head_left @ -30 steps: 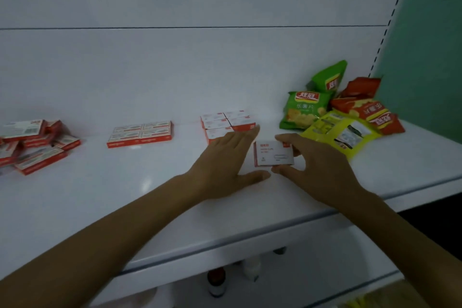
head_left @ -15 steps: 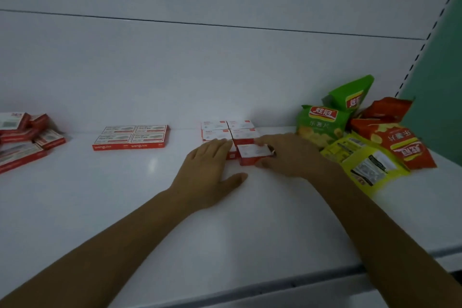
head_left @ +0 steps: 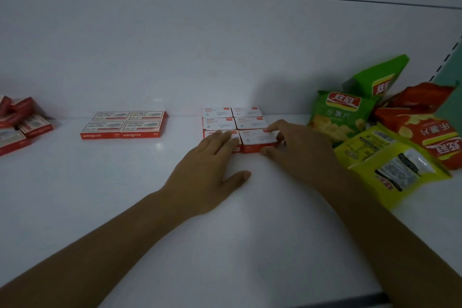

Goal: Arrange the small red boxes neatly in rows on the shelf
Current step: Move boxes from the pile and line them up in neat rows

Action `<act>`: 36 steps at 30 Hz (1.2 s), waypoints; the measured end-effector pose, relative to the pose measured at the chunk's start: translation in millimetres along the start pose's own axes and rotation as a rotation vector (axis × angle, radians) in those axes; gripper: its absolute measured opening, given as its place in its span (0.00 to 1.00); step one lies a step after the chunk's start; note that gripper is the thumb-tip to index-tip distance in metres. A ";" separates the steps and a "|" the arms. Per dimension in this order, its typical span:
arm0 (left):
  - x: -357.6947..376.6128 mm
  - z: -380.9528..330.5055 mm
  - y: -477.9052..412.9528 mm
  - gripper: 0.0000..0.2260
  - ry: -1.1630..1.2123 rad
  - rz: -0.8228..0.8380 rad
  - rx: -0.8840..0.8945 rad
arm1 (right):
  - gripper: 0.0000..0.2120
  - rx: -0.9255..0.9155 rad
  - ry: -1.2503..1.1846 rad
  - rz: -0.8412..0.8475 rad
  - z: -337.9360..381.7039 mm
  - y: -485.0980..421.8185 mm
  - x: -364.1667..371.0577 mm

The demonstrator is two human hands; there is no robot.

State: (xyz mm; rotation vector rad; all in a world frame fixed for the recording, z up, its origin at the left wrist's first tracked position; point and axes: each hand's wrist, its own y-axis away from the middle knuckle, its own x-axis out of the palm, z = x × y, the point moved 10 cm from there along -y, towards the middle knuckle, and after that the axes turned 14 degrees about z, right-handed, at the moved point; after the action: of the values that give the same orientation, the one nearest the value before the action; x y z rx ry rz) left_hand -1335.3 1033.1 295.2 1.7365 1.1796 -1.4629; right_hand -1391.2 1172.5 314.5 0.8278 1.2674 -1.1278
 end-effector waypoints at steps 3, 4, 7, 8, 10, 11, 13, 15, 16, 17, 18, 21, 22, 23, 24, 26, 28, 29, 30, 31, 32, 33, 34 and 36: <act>2.1 -0.4 -0.7 0.32 0.004 0.021 -0.004 | 0.22 -0.007 -0.027 -0.032 -0.3 -0.5 2.3; 2.9 0.1 -0.8 0.33 0.004 0.028 -0.009 | 0.22 -0.008 -0.040 -0.036 -1.3 -0.2 2.4; 1.7 -0.5 -0.2 0.40 -0.016 0.023 -0.019 | 0.22 -0.015 -0.067 -0.045 -2.2 1.9 3.1; 2.2 0.2 -0.5 0.41 -0.023 0.022 -0.021 | 0.22 -0.014 -0.075 -0.045 -2.0 1.8 4.3; 2.8 0.0 -1.2 0.41 -0.022 0.018 -0.014 | 0.22 -0.015 -0.101 -0.042 -1.7 1.3 6.3; 2.9 -0.4 -1.5 0.39 -0.017 0.014 -0.008 | 0.22 -0.014 -0.114 -0.041 -2.2 0.9 7.1; 4.1 -0.5 -2.9 0.35 -0.018 0.018 -0.001 | 0.22 -0.005 -0.129 -0.042 -4.3 0.4 7.6; 3.4 -0.3 -3.4 0.34 -0.021 0.020 0.002 | 0.22 0.005 -0.139 -0.044 -5.0 0.5 8.1; 2.6 -0.1 -3.5 0.35 -0.022 0.018 0.000 | 0.22 0.011 -0.140 -0.040 -4.0 0.7 8.3; 1.2 -0.8 -2.9 0.36 -0.022 0.013 -0.001 | 0.22 0.012 -0.129 -0.029 -1.8 0.8 8.9; -0.8 -1.8 -1.2 0.37 -0.020 0.004 -0.001 | 0.22 0.012 -0.106 -0.003 1.9 1.8 9.1; -6.3 -1.6 3.3 0.36 -0.010 -0.053 -0.012 | 0.21 0.024 -0.037 0.112 8.7 2.8 11.5; -10.0 -4.0 7.1 0.36 -0.029 -0.082 -0.002 | 0.22 0.043 -0.022 0.127 9.8 6.5 9.1; -13.4 -6.4 10.6 0.36 -0.059 -0.098 0.008 | 0.24 0.069 0.002 0.119 10.8 10.8 5.2; -16.4 -7.8 14.0 0.35 -0.094 -0.098 0.014 | 0.26 0.093 0.037 0.098 13.7 16.1 0.5; -24.6 -9.0 21.6 0.33 -0.175 -0.092 0.024 | 0.29 0.097 0.099 0.050 27.2 28.2 -6.4; -35.2 -10.4 30.6 0.32 -0.286 -0.108 0.052 | 0.32 0.050 0.112 0.038 45.3 37.9 -7.8; -38.5 -8.9 35.5 0.31 -0.353 -0.109 0.064 | 0.33 0.024 0.110 0.040 54.1 41.8 -7.9; -40.8 -4.1 40.8 0.31 -0.406 -0.103 0.065 | 0.33 0.003 0.111 0.042 63.1 45.2 -8.3; -42.7 3.6 47.0 0.31 -0.439 -0.093 0.055 | 0.33 -0.015 0.111 0.044 71.6 48.1 -8.2; -45.0 13.4 54.8 0.31 -0.457 -0.092 0.042 | 0.33 -0.028 0.104 0.052 80.7 50.2 -7.3; -47.6 24.3 63.9 0.31 -0.466 -0.092 0.027 | 0.33 -0.044 0.087 0.067 91.2 51.9 -5.5; -50.3 35.5 74.3 0.31 -0.465 -0.089 0.006 | 0.33 -0.063 0.065 0.088 103.0 53.3 -2.6; -55.4 57.6 95.9 0.31 -0.425 -0.069 -0.048 | 0.33 -0.107 0.041 0.119 130.4 54.9 2.9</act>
State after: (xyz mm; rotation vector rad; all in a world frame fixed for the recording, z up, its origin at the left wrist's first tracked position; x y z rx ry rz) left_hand -1277.0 926.7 324.6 1.2759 1.0408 -1.7218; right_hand -1300.6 1064.4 326.0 0.8390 1.2837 -0.9444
